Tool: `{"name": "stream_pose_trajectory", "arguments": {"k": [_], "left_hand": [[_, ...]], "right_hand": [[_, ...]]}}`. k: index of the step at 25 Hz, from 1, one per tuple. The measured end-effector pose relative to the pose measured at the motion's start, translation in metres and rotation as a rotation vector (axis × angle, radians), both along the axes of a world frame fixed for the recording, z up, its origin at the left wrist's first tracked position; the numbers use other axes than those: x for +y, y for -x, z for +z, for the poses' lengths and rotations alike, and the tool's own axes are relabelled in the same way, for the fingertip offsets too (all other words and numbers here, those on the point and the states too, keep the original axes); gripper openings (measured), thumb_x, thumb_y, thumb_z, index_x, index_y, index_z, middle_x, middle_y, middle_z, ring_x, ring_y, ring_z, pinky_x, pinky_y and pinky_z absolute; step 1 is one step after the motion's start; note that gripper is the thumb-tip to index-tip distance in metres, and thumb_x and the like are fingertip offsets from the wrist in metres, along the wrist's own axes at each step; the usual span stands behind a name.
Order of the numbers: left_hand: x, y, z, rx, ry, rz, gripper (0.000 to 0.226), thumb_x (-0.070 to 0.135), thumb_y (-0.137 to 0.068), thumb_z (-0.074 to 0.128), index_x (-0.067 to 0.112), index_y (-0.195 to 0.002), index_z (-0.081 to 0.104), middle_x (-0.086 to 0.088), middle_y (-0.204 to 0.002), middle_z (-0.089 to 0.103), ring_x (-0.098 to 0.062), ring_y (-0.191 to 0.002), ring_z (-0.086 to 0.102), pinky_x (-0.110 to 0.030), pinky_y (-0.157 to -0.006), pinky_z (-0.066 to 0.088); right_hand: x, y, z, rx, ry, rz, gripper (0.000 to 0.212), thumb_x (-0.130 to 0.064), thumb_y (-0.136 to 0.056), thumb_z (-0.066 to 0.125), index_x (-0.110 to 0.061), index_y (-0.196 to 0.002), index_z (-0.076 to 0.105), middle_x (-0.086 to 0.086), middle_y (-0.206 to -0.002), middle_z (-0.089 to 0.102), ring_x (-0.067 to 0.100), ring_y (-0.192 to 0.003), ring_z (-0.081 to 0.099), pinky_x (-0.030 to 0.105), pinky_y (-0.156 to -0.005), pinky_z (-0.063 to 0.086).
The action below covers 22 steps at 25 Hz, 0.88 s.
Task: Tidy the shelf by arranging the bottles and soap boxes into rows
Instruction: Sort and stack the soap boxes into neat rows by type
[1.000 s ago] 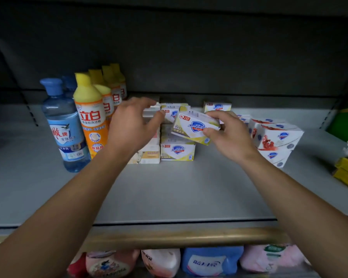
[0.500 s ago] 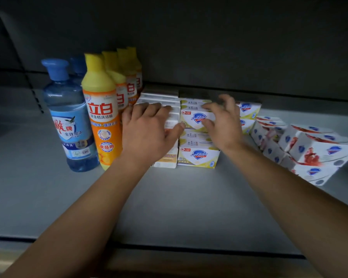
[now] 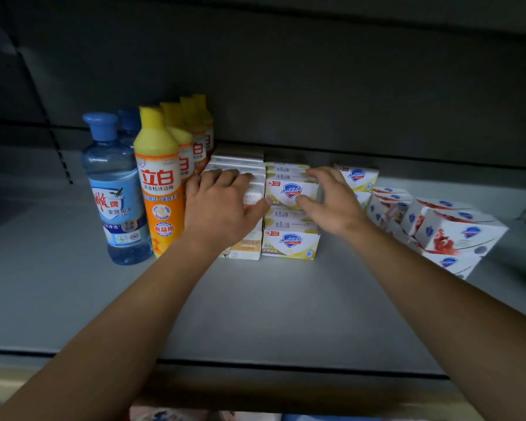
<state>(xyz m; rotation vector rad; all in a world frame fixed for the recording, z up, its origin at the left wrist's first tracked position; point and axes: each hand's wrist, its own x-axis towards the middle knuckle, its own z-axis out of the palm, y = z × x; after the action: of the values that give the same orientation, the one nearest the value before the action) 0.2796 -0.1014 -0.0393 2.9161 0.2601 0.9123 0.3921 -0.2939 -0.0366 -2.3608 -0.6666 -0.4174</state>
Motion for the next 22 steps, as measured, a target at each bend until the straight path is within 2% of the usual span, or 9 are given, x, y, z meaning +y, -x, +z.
{"name": "stream_pose_trajectory", "arguments": {"k": [3, 5, 7, 9, 13, 15, 22], "left_hand": [[-0.007, 0.005, 0.017, 0.068, 0.054, -0.016, 0.067, 0.066, -0.088, 0.046, 0.027, -0.142, 0.045, -0.001, -0.148, 0.046, -0.029, -0.137, 0.037, -0.05, -0.111, 0.028], [-0.022, 0.013, 0.026, -0.036, 0.117, -0.106, 0.061, 0.054, -0.087, 0.059, 0.023, -0.138, 0.051, -0.004, -0.141, 0.054, -0.029, -0.13, 0.045, -0.045, -0.104, 0.039], [-0.044, 0.018, 0.031, -0.111, 0.165, -0.217, 0.054, 0.047, -0.086, 0.063, 0.023, -0.134, 0.056, -0.003, -0.134, 0.06, -0.027, -0.123, 0.051, -0.038, -0.097, 0.044], [-0.067, 0.017, 0.032, -0.111, 0.185, -0.292, 0.049, 0.043, -0.086, 0.063, 0.024, -0.131, 0.058, -0.001, -0.129, 0.062, -0.025, -0.118, 0.054, -0.032, -0.095, 0.044], [-0.104, -0.004, 0.031, -0.077, 0.251, -0.397, 0.045, 0.037, -0.085, 0.064, 0.022, -0.127, 0.061, -0.001, -0.122, 0.066, -0.024, -0.111, 0.06, -0.035, -0.095, 0.046], [-0.122, -0.025, 0.027, -0.032, 0.228, -0.434, 0.047, 0.036, -0.084, 0.065, 0.02, -0.128, 0.06, -0.003, -0.124, 0.065, -0.025, -0.112, 0.06, -0.035, -0.096, 0.046], [-0.161, -0.118, 0.025, 0.122, 0.115, -0.399, 0.059, 0.039, -0.084, 0.066, 0.015, -0.136, 0.051, -0.012, -0.135, 0.052, -0.031, -0.124, 0.05, -0.036, -0.102, 0.042]], "right_hand": [[-0.023, 0.029, -0.007, 0.016, -0.063, -0.01, 0.051, -0.038, -0.088, 0.062, -0.025, -0.136, 0.05, -0.007, -0.139, 0.043, 0.012, -0.128, 0.043, 0.018, -0.095, 0.028], [-0.043, 0.049, -0.02, 0.041, -0.032, -0.033, 0.051, -0.04, -0.09, 0.059, -0.023, -0.137, 0.049, -0.004, -0.14, 0.044, 0.015, -0.131, 0.041, 0.02, -0.095, 0.028], [-0.068, 0.063, -0.035, 0.062, 0.086, -0.069, 0.052, -0.043, -0.092, 0.056, -0.021, -0.139, 0.048, 0.0, -0.142, 0.045, 0.018, -0.132, 0.041, 0.024, -0.101, 0.031], [-0.09, 0.071, -0.049, 0.088, 0.257, -0.099, 0.055, -0.047, -0.094, 0.052, -0.018, -0.14, 0.047, 0.003, -0.143, 0.045, 0.021, -0.133, 0.041, 0.027, -0.107, 0.031], [-0.112, 0.077, -0.068, 0.144, 0.441, -0.116, 0.06, -0.057, -0.094, 0.042, -0.023, -0.144, 0.041, -0.001, -0.148, 0.04, 0.022, -0.137, 0.034, 0.029, -0.113, 0.022], [-0.113, 0.075, -0.074, 0.14, 0.44, -0.122, 0.061, -0.059, -0.094, 0.04, -0.026, -0.144, 0.04, -0.003, -0.148, 0.04, 0.022, -0.138, 0.033, 0.03, -0.115, 0.017], [-0.114, 0.072, -0.076, 0.119, 0.385, -0.115, 0.063, -0.06, -0.09, 0.04, -0.024, -0.142, 0.044, -0.002, -0.145, 0.043, 0.024, -0.134, 0.034, 0.034, -0.115, 0.024]]}}
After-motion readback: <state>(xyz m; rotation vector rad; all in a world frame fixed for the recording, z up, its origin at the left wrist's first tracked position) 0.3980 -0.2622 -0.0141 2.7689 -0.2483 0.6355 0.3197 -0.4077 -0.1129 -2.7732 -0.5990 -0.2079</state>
